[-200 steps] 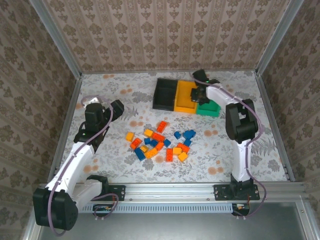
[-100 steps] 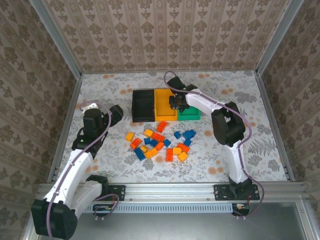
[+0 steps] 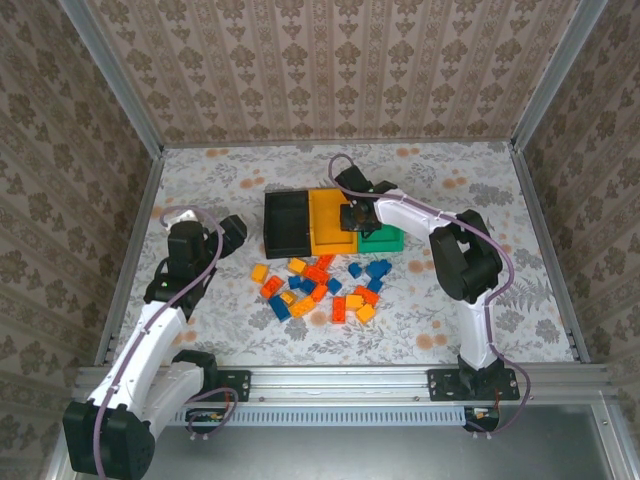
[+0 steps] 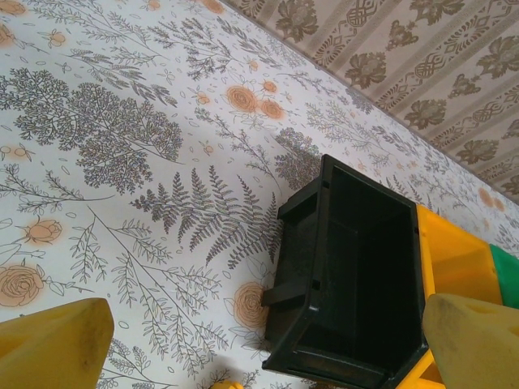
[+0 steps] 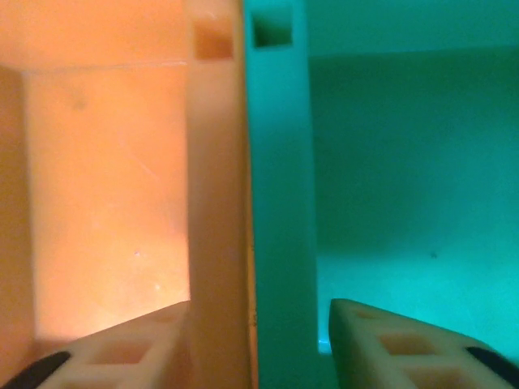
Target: Sort the legos into containers by color
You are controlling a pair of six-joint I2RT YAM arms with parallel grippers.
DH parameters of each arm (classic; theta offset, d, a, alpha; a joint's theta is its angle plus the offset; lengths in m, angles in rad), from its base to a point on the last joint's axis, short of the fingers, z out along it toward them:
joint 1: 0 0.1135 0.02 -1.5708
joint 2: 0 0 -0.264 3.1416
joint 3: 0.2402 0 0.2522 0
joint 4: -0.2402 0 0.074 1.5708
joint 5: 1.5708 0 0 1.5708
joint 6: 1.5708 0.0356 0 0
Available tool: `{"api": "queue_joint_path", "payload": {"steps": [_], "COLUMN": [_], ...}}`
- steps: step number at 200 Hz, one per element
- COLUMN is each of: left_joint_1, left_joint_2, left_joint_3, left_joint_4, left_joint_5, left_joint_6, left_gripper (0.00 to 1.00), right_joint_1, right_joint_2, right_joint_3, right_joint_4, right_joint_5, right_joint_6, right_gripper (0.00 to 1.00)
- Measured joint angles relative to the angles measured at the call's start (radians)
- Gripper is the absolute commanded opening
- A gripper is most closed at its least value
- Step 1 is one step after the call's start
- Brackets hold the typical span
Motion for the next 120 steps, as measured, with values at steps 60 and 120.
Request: {"api": "queue_joint_path", "payload": {"steps": [60,120], "left_joint_1": [-0.019,-0.058], "left_joint_2": [-0.002,-0.01], "left_joint_3": [0.001,0.004], "left_joint_4": [-0.003,-0.021], "left_joint_5": [0.019,0.043], "left_joint_6": [0.0,-0.001], "left_gripper": [1.0,1.0], "right_joint_1": [0.012,0.08], "right_joint_2": [-0.163,-0.359], "right_joint_3": [-0.116,-0.305], "right_joint_4": [0.025,0.06], "right_joint_5": [0.039,-0.04], "right_joint_6": [0.053,0.002], "right_gripper": [0.8,0.67]}}
